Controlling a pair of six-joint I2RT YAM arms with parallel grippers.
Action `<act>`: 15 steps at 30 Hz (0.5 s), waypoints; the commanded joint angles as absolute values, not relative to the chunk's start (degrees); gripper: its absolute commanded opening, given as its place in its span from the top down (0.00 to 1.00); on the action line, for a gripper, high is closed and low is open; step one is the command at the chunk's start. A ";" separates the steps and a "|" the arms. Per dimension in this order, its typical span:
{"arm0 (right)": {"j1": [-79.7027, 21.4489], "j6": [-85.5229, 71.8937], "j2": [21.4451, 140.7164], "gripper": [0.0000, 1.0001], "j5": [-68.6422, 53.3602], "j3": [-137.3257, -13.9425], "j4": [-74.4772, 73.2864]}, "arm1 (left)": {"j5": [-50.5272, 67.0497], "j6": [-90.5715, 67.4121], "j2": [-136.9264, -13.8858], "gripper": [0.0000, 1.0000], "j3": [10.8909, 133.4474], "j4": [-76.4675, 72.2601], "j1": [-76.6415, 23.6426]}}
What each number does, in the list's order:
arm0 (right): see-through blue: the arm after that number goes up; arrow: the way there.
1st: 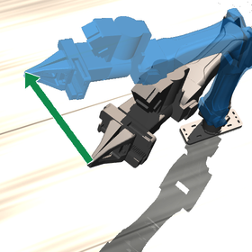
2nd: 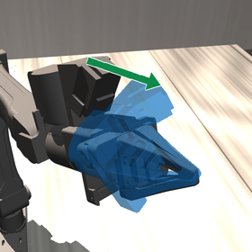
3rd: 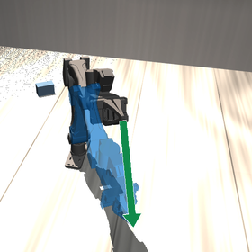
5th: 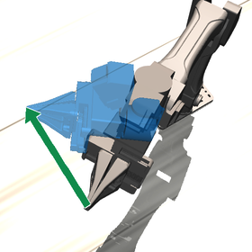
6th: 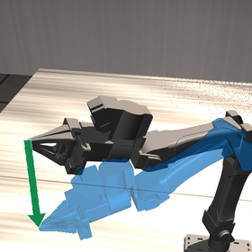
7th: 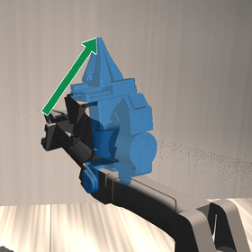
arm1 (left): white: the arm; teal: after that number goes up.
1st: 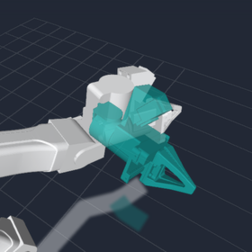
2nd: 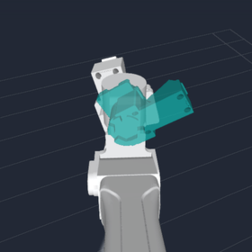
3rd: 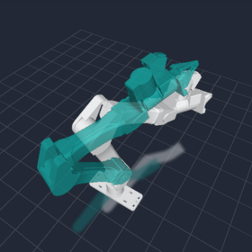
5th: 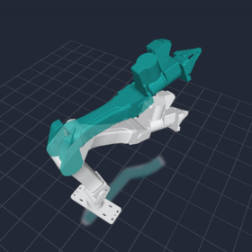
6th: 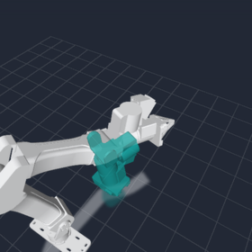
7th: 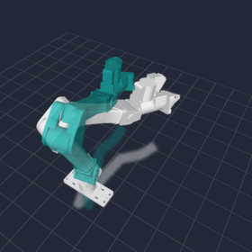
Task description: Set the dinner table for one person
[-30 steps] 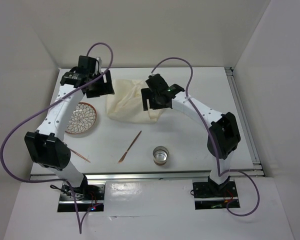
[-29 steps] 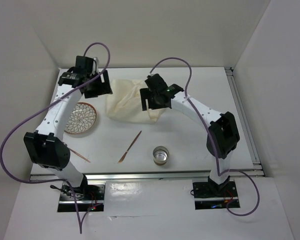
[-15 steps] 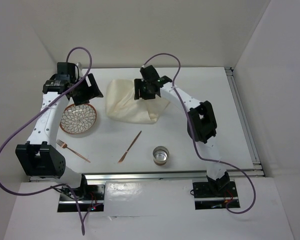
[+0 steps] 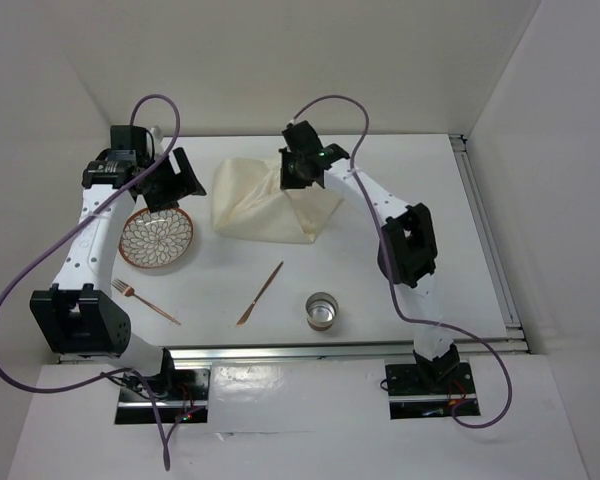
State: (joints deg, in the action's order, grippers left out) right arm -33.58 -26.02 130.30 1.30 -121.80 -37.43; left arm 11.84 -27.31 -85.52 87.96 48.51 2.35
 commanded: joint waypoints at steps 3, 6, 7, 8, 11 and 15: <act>-29.89 -22.33 111.71 1.00 6.15 -114.81 -34.72 | 17.58 -27.60 -87.44 0.12 91.13 47.38 2.64; -29.88 -18.64 95.78 1.00 9.75 -99.75 -30.96 | 18.11 -26.55 -88.68 0.13 93.08 47.90 1.50; -29.88 -18.63 92.06 1.00 10.54 -95.06 -30.15 | 18.11 -26.54 -88.68 0.13 93.77 47.90 1.49; -29.88 -17.94 88.19 1.00 11.24 -90.14 -29.10 | 18.63 -26.02 -89.29 0.13 93.78 48.42 1.49; -29.36 -19.06 73.69 1.00 12.83 -71.24 -26.38 | 19.33 -26.02 -90.52 0.13 93.00 47.64 0.18; -27.16 -25.29 65.65 0.94 4.53 -58.20 -27.51 | 16.99 -27.77 -93.16 0.14 91.05 45.97 -2.71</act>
State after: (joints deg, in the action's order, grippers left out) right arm -28.23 -21.37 64.66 9.54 -63.81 -28.40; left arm 17.39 -27.27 -90.85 91.59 47.99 -0.47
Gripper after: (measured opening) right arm 0.046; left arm 0.869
